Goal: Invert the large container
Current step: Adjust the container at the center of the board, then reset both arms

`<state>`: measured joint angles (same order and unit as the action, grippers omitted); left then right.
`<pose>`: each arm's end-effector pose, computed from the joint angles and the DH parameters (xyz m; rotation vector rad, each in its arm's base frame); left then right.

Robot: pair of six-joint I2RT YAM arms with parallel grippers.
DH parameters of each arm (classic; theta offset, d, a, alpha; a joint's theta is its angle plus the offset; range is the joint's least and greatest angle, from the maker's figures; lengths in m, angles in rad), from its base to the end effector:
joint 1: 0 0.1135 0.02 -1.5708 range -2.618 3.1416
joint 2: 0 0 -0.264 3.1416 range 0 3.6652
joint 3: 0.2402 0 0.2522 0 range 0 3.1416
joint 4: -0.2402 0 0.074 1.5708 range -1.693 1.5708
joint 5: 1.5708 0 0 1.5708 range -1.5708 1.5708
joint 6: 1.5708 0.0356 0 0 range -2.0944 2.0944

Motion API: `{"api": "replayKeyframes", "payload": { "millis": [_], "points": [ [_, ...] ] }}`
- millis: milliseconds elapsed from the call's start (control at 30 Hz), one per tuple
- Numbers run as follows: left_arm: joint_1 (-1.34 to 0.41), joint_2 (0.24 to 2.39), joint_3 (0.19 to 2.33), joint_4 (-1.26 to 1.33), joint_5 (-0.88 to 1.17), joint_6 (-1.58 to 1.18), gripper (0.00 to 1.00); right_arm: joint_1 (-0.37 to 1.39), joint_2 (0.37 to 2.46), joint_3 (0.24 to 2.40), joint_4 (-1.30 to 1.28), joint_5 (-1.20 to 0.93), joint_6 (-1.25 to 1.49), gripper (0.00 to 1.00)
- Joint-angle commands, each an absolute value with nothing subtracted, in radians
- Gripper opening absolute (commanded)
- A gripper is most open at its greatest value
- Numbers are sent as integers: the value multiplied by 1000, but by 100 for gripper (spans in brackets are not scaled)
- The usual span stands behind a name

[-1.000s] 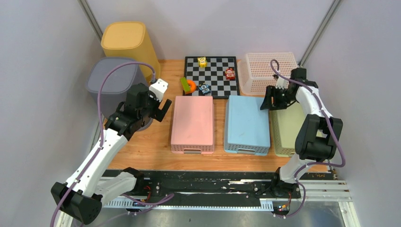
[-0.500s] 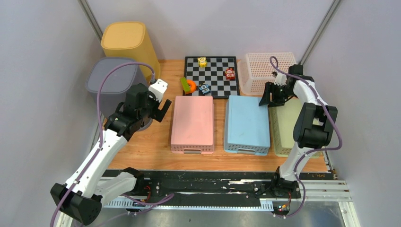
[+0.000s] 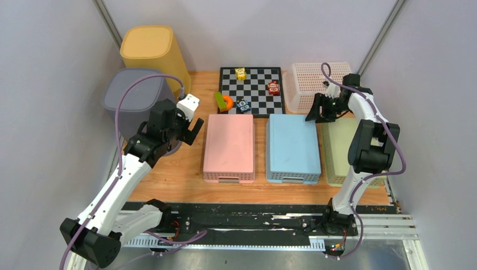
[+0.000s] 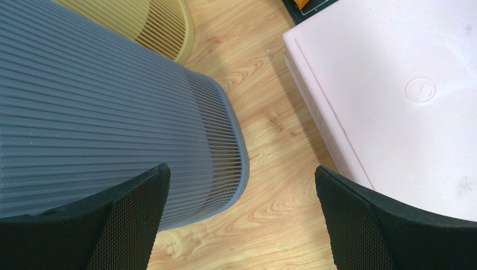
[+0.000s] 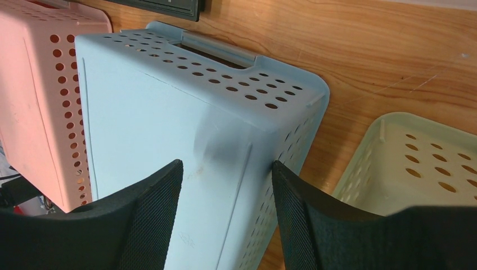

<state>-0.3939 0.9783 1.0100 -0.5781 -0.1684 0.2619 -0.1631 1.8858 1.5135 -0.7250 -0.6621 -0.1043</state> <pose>0.1950 -0.0746 0.3435 0.5842 2.0277 0.0993 0.3966 -0.0431 0.2404 -0.1331 2.4927 0.7674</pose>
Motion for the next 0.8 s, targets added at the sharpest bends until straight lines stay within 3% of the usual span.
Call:
{"api": "replayKeyframes", "payload": {
  "millis": [0,233,467,567,700,767],
  "points": [
    [-388,964,1017,-567,-161,268,100,-142,1909,1534,-733,-695,-97,62],
    [-388,951,1011,-569,-167,281,100,-141,1850,1533,-752,-605,-112,63],
    [-388,917,1013,-583,-107,306,100,-146,1619,1529,-815,-517,-184,68],
    [-388,883,1022,-615,3,325,100,-146,1514,1501,-858,-552,-237,77],
    [-388,834,1044,-679,126,336,100,-144,1347,1426,-887,-646,-291,99],
    [-388,809,1056,-708,156,347,100,-143,1256,1384,-892,-704,-313,100]
  ]
}}
